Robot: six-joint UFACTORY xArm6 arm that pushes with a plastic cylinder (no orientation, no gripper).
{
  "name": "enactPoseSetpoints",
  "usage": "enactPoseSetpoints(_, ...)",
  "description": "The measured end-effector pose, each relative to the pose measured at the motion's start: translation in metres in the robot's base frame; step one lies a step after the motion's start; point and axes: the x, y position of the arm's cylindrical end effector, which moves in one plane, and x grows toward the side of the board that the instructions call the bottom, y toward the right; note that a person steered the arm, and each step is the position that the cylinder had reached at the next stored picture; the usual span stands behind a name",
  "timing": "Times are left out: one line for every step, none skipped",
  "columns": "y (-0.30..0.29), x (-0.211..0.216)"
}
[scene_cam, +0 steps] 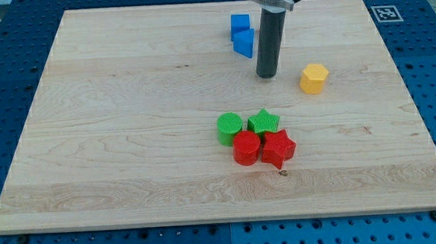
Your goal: Push yellow hexagon right to the blue triangle
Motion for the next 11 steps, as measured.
enactPoseSetpoints(0.001,0.013)
enactPoseSetpoints(0.001,0.014)
enactPoseSetpoints(0.001,0.020)
enactPoseSetpoints(0.006,0.030)
enactPoseSetpoints(0.020,0.045)
enactPoseSetpoints(0.032,0.057)
enactPoseSetpoints(0.055,0.063)
enactPoseSetpoints(0.082,0.057)
enactPoseSetpoints(0.082,0.048)
enactPoseSetpoints(0.072,0.040)
enactPoseSetpoints(0.067,0.033)
